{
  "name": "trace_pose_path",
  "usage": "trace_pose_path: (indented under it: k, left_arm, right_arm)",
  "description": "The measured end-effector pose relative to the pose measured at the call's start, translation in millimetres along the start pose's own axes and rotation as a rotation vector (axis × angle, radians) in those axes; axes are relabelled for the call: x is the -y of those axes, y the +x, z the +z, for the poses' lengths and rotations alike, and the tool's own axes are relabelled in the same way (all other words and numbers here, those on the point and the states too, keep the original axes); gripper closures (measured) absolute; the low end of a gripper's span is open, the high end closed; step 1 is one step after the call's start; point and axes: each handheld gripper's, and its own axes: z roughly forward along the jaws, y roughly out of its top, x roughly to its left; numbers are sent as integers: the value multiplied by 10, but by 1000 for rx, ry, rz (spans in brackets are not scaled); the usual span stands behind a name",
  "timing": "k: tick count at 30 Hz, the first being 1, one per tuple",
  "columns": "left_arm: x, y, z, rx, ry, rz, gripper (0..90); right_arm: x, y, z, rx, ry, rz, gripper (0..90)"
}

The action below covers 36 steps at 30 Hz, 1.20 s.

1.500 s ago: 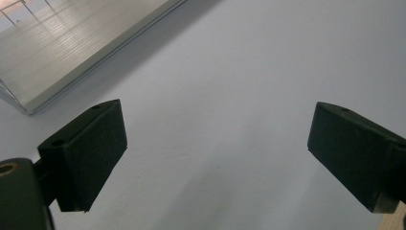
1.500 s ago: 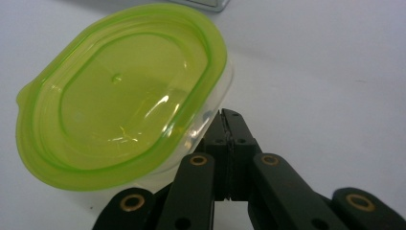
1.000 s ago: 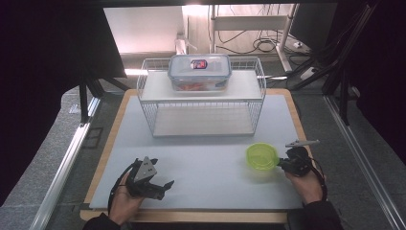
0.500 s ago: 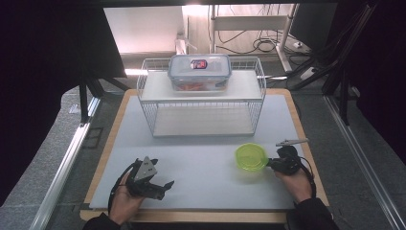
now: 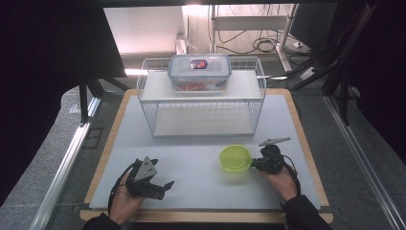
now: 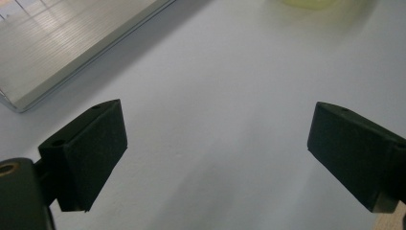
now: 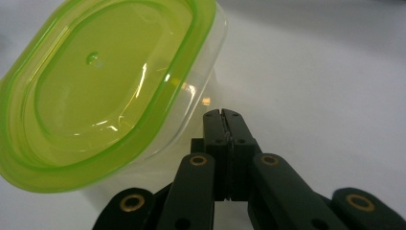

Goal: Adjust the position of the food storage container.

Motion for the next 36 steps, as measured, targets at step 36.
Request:
trace_pose_path:
  k: [36]
  left_arm:
    - [2, -6, -1, 14, 7, 5, 62]
  right_arm:
    - [-312, 546, 441, -78, 30, -155, 875]
